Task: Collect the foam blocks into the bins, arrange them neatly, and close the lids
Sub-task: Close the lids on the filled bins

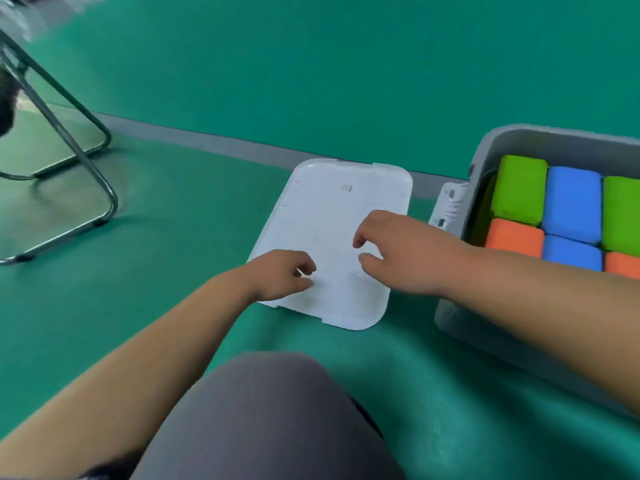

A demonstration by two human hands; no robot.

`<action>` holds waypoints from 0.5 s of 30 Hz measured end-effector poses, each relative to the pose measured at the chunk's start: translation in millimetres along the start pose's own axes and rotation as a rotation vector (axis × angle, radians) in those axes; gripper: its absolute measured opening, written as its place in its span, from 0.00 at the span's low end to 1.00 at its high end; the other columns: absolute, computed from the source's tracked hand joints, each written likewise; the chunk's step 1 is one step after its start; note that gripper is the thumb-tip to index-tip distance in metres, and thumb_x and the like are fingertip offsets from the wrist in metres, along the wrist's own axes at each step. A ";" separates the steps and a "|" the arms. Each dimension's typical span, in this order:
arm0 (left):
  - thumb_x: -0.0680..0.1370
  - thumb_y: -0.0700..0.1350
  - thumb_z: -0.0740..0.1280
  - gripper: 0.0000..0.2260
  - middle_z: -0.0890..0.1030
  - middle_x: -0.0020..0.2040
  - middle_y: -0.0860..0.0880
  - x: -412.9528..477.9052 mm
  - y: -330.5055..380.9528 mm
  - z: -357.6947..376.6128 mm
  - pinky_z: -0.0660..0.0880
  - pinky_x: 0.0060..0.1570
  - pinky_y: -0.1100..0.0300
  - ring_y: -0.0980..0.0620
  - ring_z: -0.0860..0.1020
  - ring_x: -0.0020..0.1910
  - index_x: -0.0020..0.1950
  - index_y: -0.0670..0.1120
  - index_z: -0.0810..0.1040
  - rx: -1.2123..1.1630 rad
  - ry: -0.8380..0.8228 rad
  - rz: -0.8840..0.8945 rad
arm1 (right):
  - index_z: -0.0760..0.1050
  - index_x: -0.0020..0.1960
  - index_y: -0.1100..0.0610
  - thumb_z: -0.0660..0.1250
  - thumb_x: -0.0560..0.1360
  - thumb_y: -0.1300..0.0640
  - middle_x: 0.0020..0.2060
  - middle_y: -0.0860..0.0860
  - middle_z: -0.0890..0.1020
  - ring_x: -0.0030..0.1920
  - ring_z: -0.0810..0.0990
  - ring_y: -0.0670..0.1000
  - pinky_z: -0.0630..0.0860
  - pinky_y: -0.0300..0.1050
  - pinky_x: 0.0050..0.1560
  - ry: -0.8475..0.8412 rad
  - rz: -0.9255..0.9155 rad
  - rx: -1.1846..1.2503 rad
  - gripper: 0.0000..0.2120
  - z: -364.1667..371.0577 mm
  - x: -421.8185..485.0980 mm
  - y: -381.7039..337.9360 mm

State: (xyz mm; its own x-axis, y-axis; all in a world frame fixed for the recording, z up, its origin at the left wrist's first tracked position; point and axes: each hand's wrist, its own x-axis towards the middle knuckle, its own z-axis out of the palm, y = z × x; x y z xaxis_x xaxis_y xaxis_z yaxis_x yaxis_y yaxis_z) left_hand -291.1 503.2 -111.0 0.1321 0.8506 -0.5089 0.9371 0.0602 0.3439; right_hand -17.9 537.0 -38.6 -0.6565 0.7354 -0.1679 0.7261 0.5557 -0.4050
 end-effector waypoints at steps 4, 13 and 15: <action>0.80 0.47 0.69 0.14 0.80 0.63 0.54 11.3 -48.4 68.2 0.71 0.60 0.58 0.53 0.76 0.60 0.66 0.52 0.79 0.055 -0.002 0.009 | 0.72 0.68 0.55 0.59 0.82 0.48 0.64 0.51 0.71 0.58 0.77 0.57 0.78 0.54 0.57 -0.122 0.144 -0.097 0.18 53.1 33.6 -22.5; 0.79 0.45 0.64 0.08 0.76 0.53 0.51 33.2 -70.3 131.5 0.75 0.48 0.49 0.46 0.73 0.54 0.56 0.51 0.79 0.295 0.149 0.067 | 0.74 0.65 0.54 0.57 0.82 0.49 0.62 0.50 0.72 0.53 0.78 0.54 0.78 0.52 0.56 -0.249 0.265 -0.052 0.16 110.2 44.5 -14.3; 0.78 0.42 0.64 0.06 0.76 0.49 0.50 35.0 -70.1 131.9 0.71 0.42 0.52 0.45 0.75 0.49 0.50 0.50 0.78 0.350 0.219 0.097 | 0.76 0.65 0.51 0.59 0.82 0.48 0.61 0.48 0.75 0.56 0.77 0.52 0.76 0.50 0.58 -0.187 0.234 0.002 0.15 98.2 45.8 -14.0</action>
State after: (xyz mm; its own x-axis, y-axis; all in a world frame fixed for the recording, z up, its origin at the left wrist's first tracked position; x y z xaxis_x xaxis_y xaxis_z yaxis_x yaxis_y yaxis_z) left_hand -309.5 459.8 -257.0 0.1889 0.9368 -0.2944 0.9818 -0.1746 0.0745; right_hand -78.2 524.9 -128.9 -0.4980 0.7592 -0.4190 0.8616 0.3788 -0.3378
